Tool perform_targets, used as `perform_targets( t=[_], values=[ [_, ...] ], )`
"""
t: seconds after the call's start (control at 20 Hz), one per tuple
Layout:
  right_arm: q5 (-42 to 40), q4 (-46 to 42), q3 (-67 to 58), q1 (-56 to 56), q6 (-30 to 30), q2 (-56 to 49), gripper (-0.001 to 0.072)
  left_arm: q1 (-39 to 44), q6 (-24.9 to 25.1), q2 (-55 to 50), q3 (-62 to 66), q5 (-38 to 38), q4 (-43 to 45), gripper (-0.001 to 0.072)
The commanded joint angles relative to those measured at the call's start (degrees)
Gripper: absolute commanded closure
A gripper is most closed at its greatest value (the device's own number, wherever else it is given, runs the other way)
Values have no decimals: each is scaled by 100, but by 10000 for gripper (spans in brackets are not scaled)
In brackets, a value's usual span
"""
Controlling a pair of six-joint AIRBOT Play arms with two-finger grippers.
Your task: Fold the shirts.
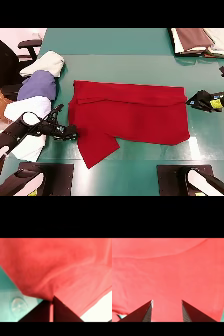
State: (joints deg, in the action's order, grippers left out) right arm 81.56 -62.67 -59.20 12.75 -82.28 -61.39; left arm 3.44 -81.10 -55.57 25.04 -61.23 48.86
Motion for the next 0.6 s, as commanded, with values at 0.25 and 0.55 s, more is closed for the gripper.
perform_targets(
  t=[0.25,0.55],
  values=[
    [566,-1147,2190,1314,26,608,156,4,319,52,431,-175,-236,685],
    [-586,-55,3294,1191,181,-4,207,2,396,52,546,-129,-42,684]
  ],
)
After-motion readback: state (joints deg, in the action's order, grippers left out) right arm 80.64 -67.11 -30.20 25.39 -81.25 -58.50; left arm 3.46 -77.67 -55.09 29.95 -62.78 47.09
